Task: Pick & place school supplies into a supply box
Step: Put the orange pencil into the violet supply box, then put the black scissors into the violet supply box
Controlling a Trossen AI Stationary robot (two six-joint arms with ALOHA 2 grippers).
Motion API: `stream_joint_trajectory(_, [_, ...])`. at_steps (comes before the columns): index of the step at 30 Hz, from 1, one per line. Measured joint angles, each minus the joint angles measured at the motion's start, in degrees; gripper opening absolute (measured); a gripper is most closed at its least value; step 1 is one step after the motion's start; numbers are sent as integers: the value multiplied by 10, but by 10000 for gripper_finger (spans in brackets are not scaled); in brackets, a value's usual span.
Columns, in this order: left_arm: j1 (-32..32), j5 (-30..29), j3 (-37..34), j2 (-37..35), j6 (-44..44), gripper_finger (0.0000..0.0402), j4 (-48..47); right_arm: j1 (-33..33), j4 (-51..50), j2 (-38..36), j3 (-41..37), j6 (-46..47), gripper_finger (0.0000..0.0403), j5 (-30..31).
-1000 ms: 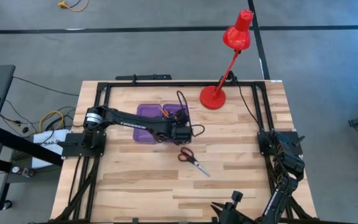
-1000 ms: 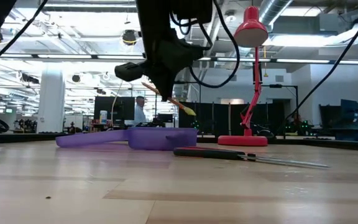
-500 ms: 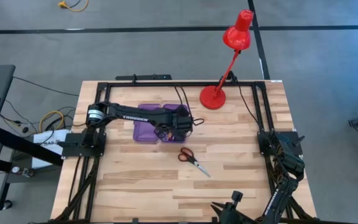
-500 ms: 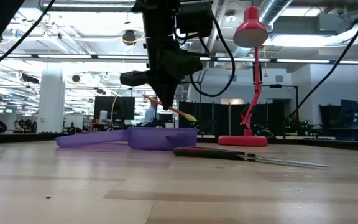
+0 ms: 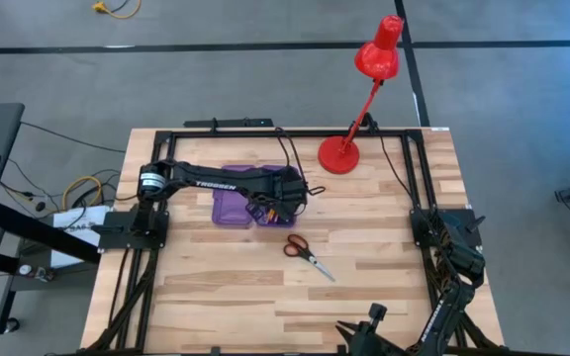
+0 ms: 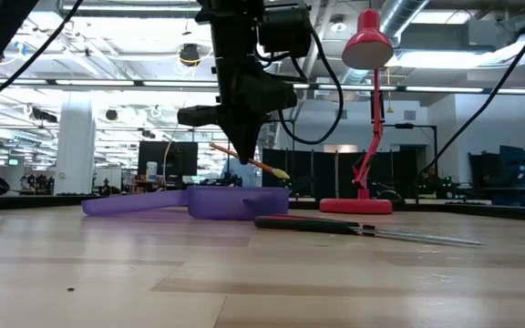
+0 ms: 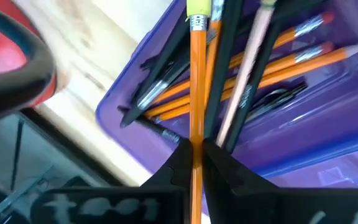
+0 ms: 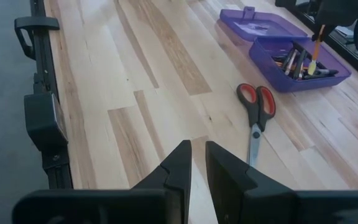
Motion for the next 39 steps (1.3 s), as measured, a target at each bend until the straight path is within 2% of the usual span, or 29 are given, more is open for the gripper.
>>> stream_joint_trajectory(5, [2,6,0,0,3,0,-2,0,-1,0,0,0,42,0])
stream_joint_trajectory(11, [2,27,0,0,63,1,-24,0,-2,0,0,1,42,0])
stream_joint_trajectory(20, [12,80,0,0,86,54,-33,0,-2,0,0,1,42,0])
stream_joint_trajectory(26, [11,83,0,0,88,70,-31,0,-2,0,0,1,42,0])
stream_joint_trajectory(29, [11,71,0,0,85,72,-31,0,-2,0,0,1,42,0])
stream_joint_trajectory(33, [2,5,0,0,44,72,-29,0,-4,0,0,-2,42,0])
stream_joint_trajectory(39, [-36,-6,1,-15,-43,72,-51,-6,-9,0,0,-3,42,0])
